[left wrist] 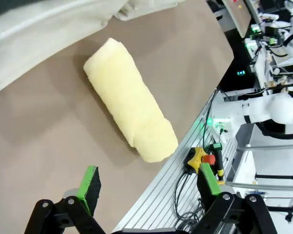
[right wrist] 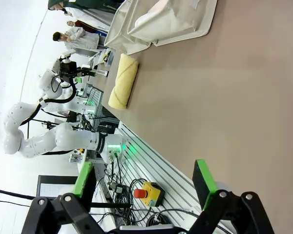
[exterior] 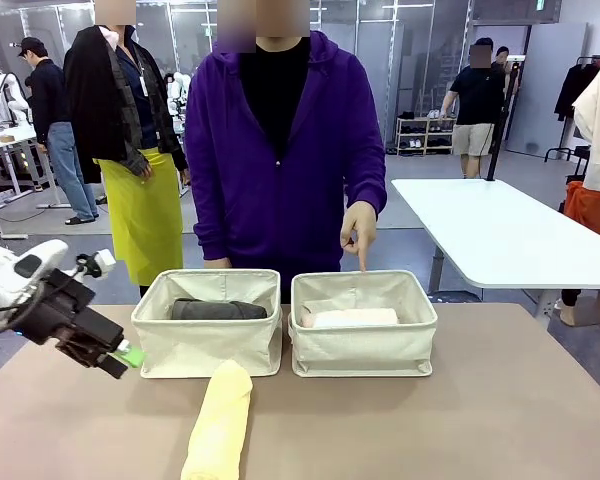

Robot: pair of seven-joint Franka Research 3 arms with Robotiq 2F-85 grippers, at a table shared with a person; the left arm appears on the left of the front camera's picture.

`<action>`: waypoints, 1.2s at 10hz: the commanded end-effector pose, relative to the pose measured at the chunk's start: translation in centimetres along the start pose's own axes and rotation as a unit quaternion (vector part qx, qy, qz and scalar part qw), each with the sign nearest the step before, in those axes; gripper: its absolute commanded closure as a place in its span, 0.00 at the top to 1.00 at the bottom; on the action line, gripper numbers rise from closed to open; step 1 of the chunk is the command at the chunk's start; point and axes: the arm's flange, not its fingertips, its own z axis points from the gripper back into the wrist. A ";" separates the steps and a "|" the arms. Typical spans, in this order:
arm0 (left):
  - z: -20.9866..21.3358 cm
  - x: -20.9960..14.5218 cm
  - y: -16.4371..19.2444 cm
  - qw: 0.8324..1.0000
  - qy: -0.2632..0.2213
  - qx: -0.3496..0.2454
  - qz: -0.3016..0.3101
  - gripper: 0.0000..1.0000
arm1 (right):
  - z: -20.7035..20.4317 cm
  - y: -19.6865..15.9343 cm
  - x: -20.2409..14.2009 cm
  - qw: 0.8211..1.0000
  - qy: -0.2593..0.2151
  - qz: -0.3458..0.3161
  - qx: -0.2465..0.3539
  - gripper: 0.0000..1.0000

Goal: Divide the towels into two baskets.
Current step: Pick up one hotel-folded towel from the bottom of the table and place it in the Fabric basket indicated by the person.

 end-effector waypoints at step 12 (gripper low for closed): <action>-8.3 2.0 -0.9 0.993 0.039 0.078 0.079 1.00 | 0.1 0.5 -0.1 1.000 -0.002 0.001 0.002 1.00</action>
